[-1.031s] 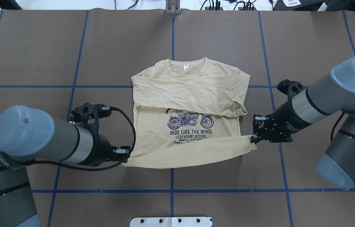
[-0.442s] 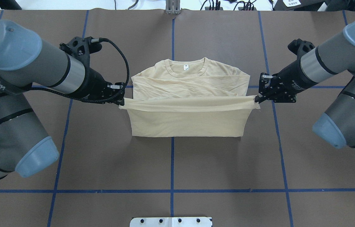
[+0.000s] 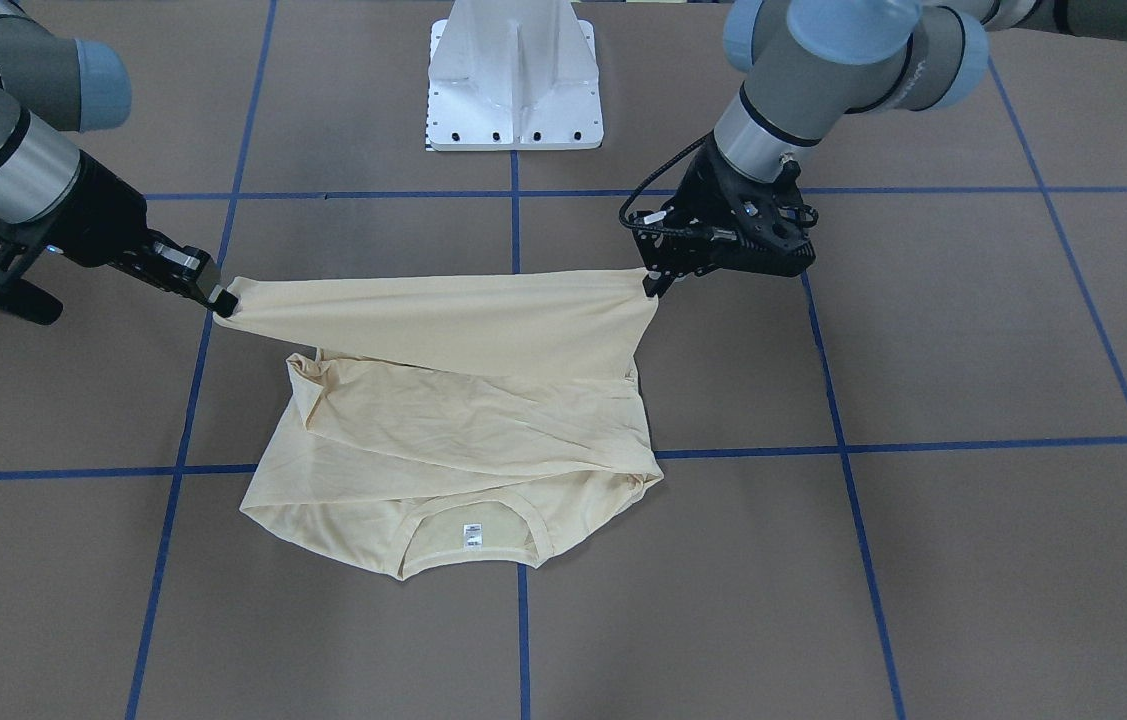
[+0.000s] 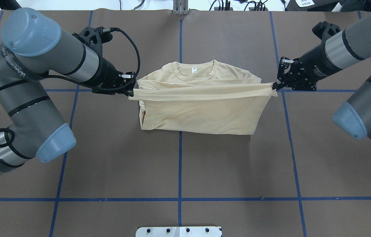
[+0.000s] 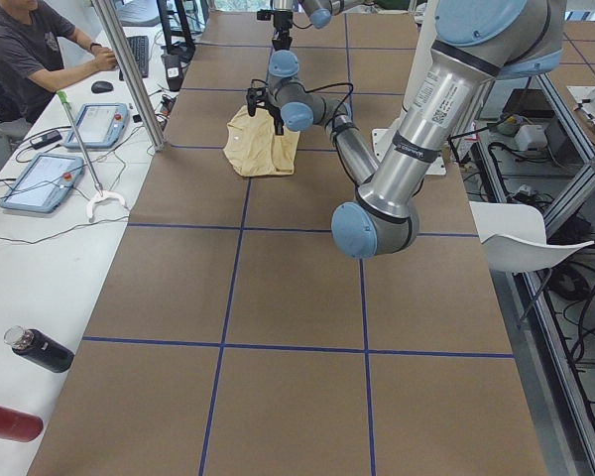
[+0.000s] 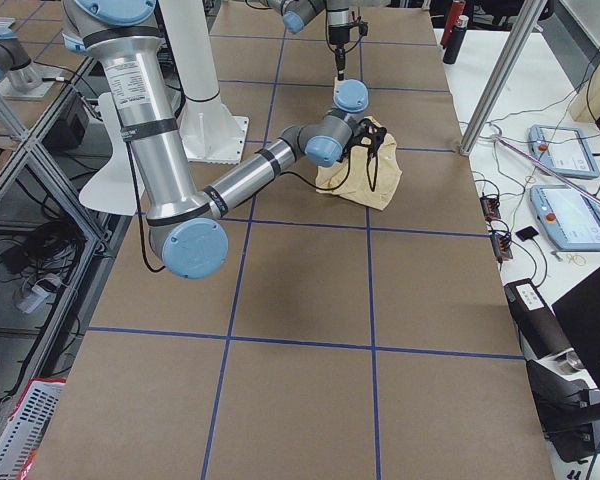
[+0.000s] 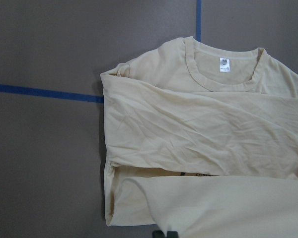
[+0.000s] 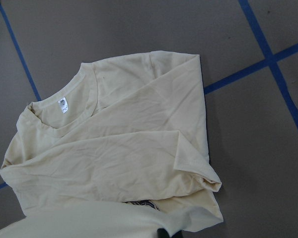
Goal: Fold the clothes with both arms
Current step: 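Lift the hem with both grippers and carry it over toward the collar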
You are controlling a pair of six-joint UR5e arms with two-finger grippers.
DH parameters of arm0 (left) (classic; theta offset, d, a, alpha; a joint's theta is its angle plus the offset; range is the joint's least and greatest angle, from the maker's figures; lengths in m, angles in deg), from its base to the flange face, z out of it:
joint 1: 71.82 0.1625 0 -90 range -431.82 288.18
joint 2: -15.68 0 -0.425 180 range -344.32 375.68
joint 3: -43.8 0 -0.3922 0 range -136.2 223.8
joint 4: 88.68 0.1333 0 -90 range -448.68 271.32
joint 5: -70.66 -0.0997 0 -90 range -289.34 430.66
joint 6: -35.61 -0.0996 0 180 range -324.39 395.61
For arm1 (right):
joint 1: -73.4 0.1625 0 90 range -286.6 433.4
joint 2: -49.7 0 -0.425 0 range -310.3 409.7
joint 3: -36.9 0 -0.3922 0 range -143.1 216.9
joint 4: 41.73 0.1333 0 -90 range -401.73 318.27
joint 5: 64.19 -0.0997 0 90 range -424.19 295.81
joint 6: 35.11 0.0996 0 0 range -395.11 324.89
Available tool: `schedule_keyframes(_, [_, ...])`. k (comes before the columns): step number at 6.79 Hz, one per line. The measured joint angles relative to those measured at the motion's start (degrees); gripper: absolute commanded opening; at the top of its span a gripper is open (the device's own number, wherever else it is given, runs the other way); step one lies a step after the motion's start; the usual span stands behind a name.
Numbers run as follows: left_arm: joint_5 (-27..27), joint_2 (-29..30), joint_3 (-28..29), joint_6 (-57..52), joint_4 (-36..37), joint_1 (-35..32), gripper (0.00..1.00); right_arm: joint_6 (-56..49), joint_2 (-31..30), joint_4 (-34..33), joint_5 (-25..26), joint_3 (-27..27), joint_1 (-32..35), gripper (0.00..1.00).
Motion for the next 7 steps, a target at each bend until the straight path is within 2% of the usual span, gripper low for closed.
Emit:
schedule_keyframes(4, [2.5,0.0,-1.1,0.2,1.2,-5.0,0.00,0.0,4.5,-0.2,0.3,-4.8,0.7,0.00])
schedule_keyframes(7, [2.7,1.8,5.7,0.9,-3.9,-5.2,0.00,0.0,5.1,-0.2,0.3,-5.9,1.7,0.00])
